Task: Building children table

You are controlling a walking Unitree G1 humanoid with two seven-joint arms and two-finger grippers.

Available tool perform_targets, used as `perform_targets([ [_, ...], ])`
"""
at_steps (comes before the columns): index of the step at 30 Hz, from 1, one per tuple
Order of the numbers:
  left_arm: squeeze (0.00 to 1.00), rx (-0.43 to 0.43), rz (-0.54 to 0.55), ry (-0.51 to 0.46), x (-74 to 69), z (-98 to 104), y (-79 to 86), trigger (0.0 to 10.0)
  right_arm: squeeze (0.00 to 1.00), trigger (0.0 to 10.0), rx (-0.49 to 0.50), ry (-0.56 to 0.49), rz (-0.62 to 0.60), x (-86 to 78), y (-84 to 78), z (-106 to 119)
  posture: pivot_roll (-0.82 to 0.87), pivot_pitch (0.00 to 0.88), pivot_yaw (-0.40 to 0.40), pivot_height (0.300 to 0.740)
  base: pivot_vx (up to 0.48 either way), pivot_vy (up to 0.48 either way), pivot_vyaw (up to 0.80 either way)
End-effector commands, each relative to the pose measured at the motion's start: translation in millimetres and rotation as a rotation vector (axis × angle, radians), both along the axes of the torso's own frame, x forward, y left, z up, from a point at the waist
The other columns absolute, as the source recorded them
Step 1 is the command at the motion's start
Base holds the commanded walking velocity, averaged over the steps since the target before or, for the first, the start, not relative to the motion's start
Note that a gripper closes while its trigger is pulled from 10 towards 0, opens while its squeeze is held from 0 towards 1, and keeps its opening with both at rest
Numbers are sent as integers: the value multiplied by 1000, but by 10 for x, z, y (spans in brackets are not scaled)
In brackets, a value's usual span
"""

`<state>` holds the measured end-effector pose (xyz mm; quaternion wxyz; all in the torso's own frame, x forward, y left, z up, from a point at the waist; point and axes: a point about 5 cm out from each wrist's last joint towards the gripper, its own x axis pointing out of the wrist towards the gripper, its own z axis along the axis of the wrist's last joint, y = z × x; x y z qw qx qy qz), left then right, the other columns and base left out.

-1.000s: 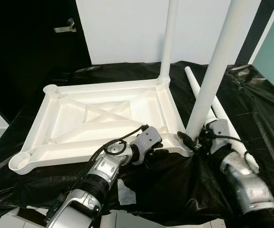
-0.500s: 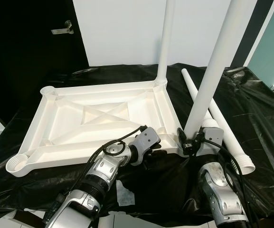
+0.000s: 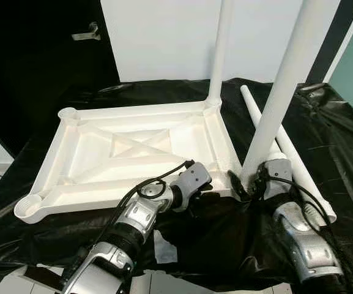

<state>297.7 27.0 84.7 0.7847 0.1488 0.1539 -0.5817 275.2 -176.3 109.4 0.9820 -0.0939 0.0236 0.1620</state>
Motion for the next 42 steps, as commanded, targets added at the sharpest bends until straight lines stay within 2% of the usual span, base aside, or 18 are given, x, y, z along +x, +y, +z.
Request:
perform_targets([
  [1, 0, 103, -33, 206, -273, -478, 42, 10000, 0, 10000, -11, 32, 80, 9, -20, 20, -103, 0, -18, 740, 0, 0, 0],
  [3, 0, 106, -39, 202, -262, -473, 44, 10000, 0, 10000, -81, 80, 209, -18, -41, 20, -107, 0, -12, 740, 0, 0, 0],
  [6, 0, 109, -37, 199, -247, -466, 57, 10000, 0, 9922, -120, 93, 271, -33, -44, 36, -104, 0, -12, 740, 0, 0, 0],
  [10, 0, 112, -36, 197, -242, -467, 65, 10000, 0, 10000, -134, 80, 281, -9, -66, 71, -103, 0, -11, 740, 0, 0, 0],
  [15, 0, 115, -35, 198, -245, -474, 79, 10000, 0, 10000, -158, 36, 271, 100, -138, 162, -94, 0, -10, 740, 0, 0, 0],
  [23, 0, 125, -28, 197, -231, -485, 141, 10000, 0, 10000, -177, 32, 351, 130, -46, 186, -72, 0, 3, 740, 0, 0, 0],
  [24, 0, 129, -32, 198, -239, -488, 155, 10000, 0, 0, -169, 24, 350, 128, -25, 182, -52, 0, 13, 740, 0, 0, 0],
  [34, 0, 125, -19, 199, -236, -479, 180, 10000, 0, 0, -156, 38, 366, 66, 43, 72, -36, 7, 2, 740, 0, 0, 0],
  [42, 0, 123, -15, 202, -245, -490, 180, 10000, 0, 0, -135, 76, 311, 93, 45, 13, -44, 9, -3, 740, 0, 0, 0],
])
